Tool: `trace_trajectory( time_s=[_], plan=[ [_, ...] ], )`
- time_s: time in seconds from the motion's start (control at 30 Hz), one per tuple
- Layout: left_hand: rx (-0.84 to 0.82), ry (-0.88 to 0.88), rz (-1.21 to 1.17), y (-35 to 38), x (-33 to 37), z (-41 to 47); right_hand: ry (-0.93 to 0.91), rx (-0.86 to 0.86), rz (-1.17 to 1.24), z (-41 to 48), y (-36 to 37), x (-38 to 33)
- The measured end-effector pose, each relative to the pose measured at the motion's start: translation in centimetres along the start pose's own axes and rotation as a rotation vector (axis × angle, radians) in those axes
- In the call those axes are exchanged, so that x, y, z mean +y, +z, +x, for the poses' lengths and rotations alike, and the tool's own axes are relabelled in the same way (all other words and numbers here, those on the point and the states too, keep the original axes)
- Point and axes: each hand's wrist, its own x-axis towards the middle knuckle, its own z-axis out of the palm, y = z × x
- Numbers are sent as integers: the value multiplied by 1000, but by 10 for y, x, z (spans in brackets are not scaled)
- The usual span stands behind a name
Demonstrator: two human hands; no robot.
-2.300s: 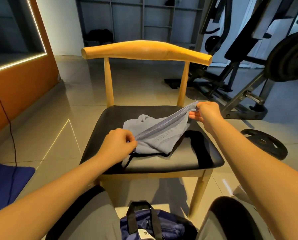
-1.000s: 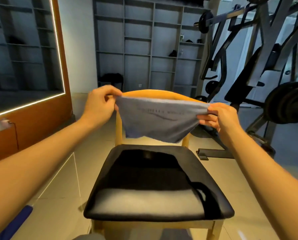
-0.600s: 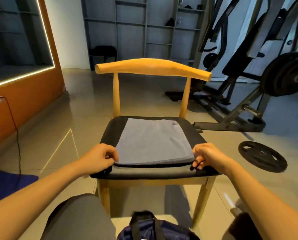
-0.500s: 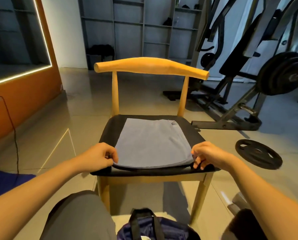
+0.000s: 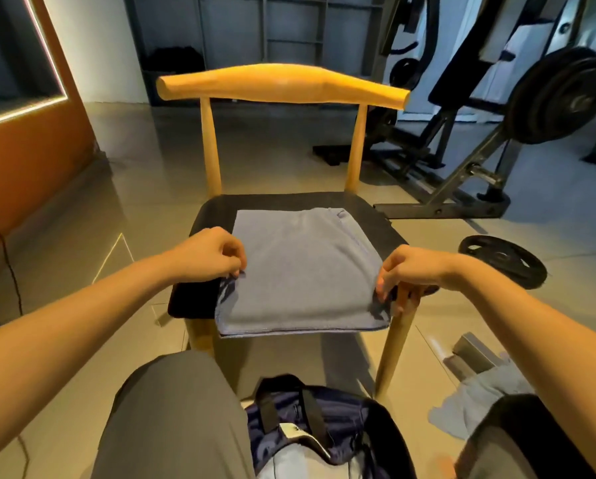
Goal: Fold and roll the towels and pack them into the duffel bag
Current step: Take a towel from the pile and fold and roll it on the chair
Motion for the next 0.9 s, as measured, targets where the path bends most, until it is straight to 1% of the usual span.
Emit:
trace_trajectory(
  time_s=[0.07, 0.13, 0.17, 0.2, 0.27, 0.37, 0.47, 0.6, 0.7, 0.8, 0.9],
  plan=[
    [151, -30, 38, 3, -3, 26, -34, 68, 20, 15, -12, -4],
    [270, -46, 64, 9, -7, 55, -72, 188, 66, 37, -23, -10],
    [302, -50, 90, 13, -10, 70, -84, 261, 97, 51, -28, -13],
    [310, -61, 136, 17, -11, 84, -94, 331, 132, 65, -33, -17],
    [261, -95, 258, 26, -15, 110, -106, 440, 175, 95, -43, -23],
    [142, -133, 397, 46, -25, 131, -129, 511, 91, 139, -62, -30],
    [103, -133, 451, 58, -32, 133, -191, 450, -3, 174, -78, -39],
    [136, -126, 428, 60, -34, 132, -239, 235, 7, 205, -89, -50],
    [156, -139, 408, 63, -35, 132, -220, 109, -29, 219, -92, -56],
    [143, -160, 387, 63, -34, 132, -182, 41, -89, 225, -95, -59],
    [132, -173, 383, 62, -33, 132, -178, 12, -62, 226, -102, -59]
  ],
)
